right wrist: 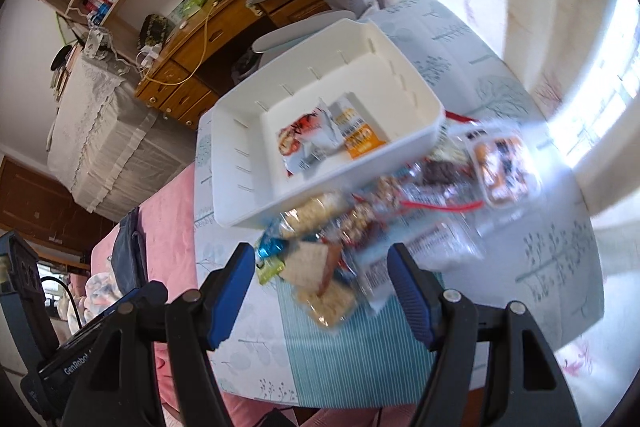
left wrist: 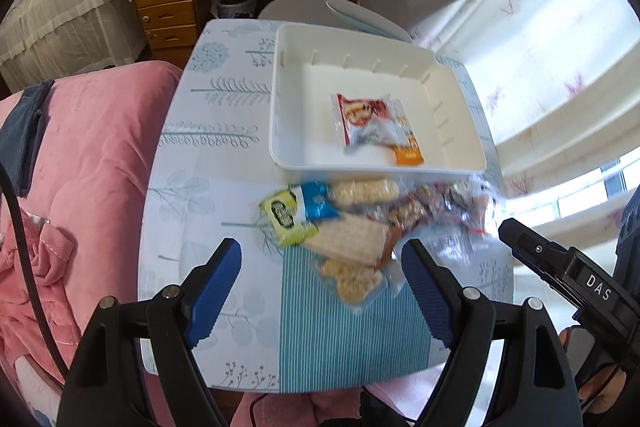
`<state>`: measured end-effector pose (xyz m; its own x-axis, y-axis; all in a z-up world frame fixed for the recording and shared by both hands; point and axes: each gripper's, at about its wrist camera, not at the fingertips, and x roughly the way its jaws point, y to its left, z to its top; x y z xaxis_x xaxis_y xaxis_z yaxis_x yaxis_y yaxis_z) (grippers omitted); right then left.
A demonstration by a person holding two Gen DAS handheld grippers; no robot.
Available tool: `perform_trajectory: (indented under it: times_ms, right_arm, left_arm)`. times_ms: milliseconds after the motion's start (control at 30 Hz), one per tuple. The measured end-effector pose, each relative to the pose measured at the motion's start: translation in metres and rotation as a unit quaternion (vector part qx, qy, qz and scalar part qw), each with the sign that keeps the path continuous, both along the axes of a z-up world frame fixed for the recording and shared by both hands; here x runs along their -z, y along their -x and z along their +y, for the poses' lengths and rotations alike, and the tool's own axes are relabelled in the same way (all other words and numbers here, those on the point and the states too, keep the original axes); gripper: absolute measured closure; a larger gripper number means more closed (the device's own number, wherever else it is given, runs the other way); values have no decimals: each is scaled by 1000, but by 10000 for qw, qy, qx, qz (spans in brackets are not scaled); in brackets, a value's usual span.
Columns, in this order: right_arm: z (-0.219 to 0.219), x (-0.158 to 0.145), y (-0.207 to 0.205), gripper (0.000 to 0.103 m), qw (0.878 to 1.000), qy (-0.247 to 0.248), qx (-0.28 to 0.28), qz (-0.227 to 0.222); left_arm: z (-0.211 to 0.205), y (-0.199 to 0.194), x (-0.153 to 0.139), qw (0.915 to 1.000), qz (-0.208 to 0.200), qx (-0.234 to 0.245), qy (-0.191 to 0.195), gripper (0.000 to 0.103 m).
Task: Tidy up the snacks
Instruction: 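Lower both snacks into the white tray and open both tools, then move the right tool to the clear bag of orange crackers and grasp it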
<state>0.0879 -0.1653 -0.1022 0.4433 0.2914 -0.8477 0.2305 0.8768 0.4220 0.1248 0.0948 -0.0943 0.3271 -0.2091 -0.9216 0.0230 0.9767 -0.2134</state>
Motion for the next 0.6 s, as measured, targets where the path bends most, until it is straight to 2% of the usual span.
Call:
perform_trajectory:
  times_ms: [433, 500, 600]
  right_arm:
    - [-13, 17, 54, 26, 9988, 235, 402, 163]
    - [-17, 17, 56, 26, 9986, 326, 380, 144]
    - [-26, 18, 55, 26, 9985, 430, 313, 155]
  left_arm:
    - [-19, 21, 31, 9976, 474, 488, 81, 21]
    - [-23, 20, 36, 9969, 565, 541, 61, 15]
    - [-32, 18, 46, 9957, 699, 598, 53, 13]
